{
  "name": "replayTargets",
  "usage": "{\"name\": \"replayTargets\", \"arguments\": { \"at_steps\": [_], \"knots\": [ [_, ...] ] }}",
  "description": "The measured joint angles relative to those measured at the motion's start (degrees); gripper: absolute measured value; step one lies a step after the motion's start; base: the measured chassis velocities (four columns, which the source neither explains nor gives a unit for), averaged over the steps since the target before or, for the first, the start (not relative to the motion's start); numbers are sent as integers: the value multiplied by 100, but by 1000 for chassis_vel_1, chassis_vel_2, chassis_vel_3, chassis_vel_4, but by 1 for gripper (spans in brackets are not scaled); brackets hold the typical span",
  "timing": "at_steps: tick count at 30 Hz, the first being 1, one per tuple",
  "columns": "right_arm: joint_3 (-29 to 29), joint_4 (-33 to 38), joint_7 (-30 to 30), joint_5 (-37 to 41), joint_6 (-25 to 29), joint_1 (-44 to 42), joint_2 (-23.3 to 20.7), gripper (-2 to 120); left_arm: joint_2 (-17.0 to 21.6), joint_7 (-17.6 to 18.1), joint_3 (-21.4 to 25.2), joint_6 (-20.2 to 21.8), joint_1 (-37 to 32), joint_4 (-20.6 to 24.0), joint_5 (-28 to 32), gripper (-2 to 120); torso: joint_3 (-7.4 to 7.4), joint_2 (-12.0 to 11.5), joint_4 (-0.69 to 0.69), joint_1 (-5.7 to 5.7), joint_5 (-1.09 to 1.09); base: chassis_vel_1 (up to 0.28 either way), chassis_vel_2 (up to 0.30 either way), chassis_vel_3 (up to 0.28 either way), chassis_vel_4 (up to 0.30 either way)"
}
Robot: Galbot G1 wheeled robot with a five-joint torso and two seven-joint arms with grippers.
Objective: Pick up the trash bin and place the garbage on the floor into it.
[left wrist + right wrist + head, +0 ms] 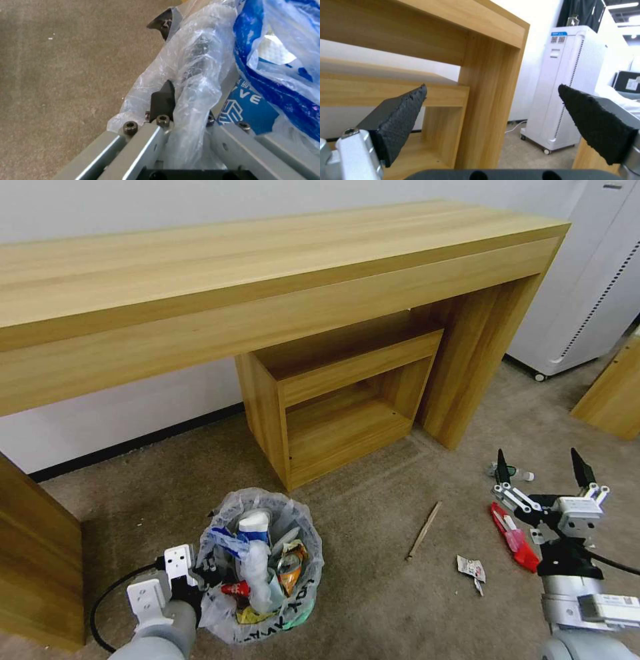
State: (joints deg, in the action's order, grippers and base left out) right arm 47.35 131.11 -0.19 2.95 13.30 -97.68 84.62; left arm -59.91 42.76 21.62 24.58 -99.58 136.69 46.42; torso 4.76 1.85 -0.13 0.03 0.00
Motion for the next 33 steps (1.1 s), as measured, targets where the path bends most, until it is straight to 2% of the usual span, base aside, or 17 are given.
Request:
{"name": "replayTargets", "arguments": {
  "at_steps": [9, 17, 33],
  "knots": [
    [-118, 9, -27, -40, 63, -85, 96, 100, -77, -86, -49, -25, -132, 28, -242, 1, 0, 0, 0, 0, 0, 0, 0, 0, 0],
    [-256, -3, -102, -100, 344, -155, 218, 100, -185, -204, -96, -19, -253, 28, -487, 1, 0, 0, 0, 0, 0, 0, 0, 0, 0],
    [-417, -92, -88, -245, 424, -154, 331, 100, -188, -261, -47, -45, -373, 27, -591, 1, 0, 0, -1, 0, 0, -89, -82, -84, -80]
  ]
}}
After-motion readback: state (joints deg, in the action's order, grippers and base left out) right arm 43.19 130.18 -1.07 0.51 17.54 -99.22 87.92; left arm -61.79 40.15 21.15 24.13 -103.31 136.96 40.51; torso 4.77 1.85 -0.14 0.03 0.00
